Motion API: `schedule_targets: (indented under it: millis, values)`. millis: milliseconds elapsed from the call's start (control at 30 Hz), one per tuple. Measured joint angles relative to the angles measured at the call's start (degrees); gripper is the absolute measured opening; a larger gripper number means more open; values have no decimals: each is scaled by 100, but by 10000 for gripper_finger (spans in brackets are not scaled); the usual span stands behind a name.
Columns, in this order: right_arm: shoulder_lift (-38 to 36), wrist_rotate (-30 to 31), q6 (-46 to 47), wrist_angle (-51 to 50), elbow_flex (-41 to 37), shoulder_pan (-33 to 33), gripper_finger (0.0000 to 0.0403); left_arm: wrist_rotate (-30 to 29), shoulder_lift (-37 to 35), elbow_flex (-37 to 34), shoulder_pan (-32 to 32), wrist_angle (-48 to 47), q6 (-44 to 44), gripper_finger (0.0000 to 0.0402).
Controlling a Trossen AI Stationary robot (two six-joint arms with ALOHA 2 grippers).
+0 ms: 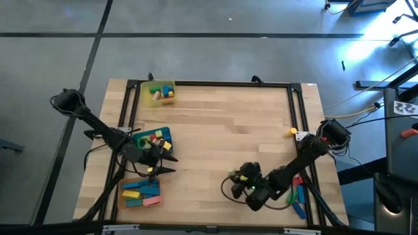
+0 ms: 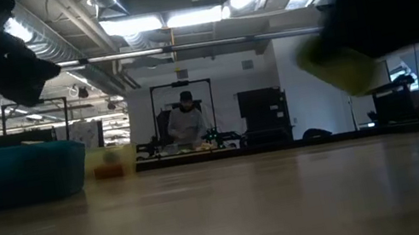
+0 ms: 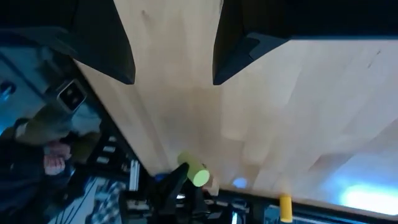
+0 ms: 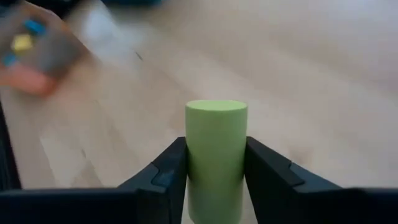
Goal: Sort blocks by size
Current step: Put the light green cylindrical block into the yellow bin
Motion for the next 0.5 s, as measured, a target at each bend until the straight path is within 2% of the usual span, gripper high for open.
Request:
schedule_targets:
  millis: [167,333,500]
  values:
    - [-9,208,-2100,1310,0,-517,135,-1,0,0,2,236,-191,198]
    - [-9,-197,-3795,2626,0,-1059,136,4,0,0,7,506,-189,203]
    - [226,-653,-5189,4347,7,-1436,137,11,0,0,204,479,-423,243]
